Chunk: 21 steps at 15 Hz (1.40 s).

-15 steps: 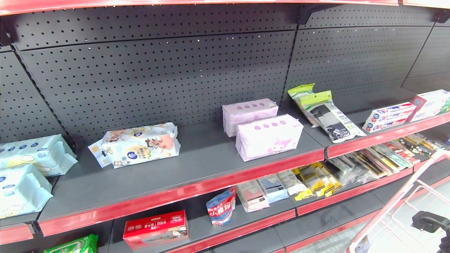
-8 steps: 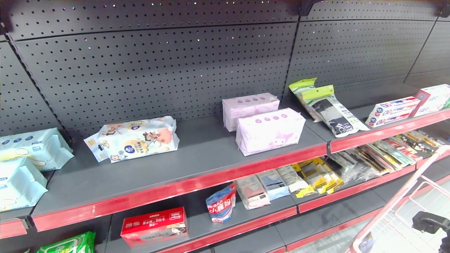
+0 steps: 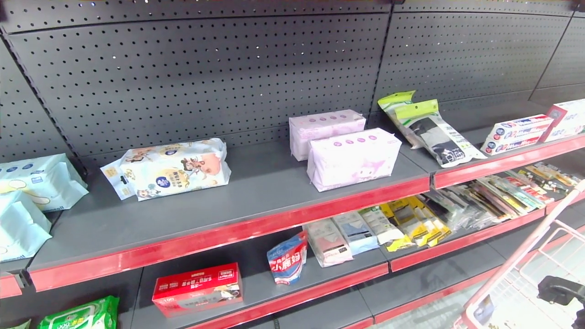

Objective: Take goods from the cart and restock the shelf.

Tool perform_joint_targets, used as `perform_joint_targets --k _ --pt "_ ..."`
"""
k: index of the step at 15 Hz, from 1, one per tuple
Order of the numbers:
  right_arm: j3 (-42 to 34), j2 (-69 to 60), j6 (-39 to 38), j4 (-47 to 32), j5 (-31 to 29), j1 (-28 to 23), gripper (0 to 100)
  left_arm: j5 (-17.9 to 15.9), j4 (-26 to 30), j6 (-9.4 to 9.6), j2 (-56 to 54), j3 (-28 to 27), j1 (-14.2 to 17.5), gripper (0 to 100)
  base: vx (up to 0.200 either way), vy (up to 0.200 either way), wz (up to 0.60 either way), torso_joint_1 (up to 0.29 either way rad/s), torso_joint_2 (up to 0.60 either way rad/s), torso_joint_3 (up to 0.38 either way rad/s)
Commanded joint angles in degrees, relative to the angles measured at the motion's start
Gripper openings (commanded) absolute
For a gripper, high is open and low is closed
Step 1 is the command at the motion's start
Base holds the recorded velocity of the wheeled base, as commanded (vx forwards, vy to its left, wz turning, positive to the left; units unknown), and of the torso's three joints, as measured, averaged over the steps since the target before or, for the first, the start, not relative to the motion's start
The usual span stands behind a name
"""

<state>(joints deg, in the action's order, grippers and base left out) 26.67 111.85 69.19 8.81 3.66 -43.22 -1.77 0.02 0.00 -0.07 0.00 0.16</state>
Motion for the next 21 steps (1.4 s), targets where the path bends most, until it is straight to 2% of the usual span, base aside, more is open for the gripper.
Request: perform_joint_targets --k 1,11,19,21 --pt "-0.04 -0.23 0.86 -0.02 0.03 -0.47 100 0.01 -0.02 0.0 0.07 0.0 0.02 100 0.0 0.0 0.0 -0.144 0.34 0.188" --pt "0.49 0.04 0.94 0.06 0.12 -0.82 100 0.01 -0.02 0.0 0.07 0.0 0.02 100 0.0 0.0 0.0 -0.168 0.38 0.206" --pt "1.19 5.49 -0.11 1.47 1.26 -2.84 100 0.01 -0.02 0.0 0.07 0.0 0.02 100 0.0 0.0 0.0 -0.019 0.04 0.025" --pt "1.1 7.68 -1.43 4.72 1.26 -3.19 100 0.01 -0.02 0.0 0.07 0.0 0.02 100 0.0 0.0 0.0 0.0 0.0 0.0"
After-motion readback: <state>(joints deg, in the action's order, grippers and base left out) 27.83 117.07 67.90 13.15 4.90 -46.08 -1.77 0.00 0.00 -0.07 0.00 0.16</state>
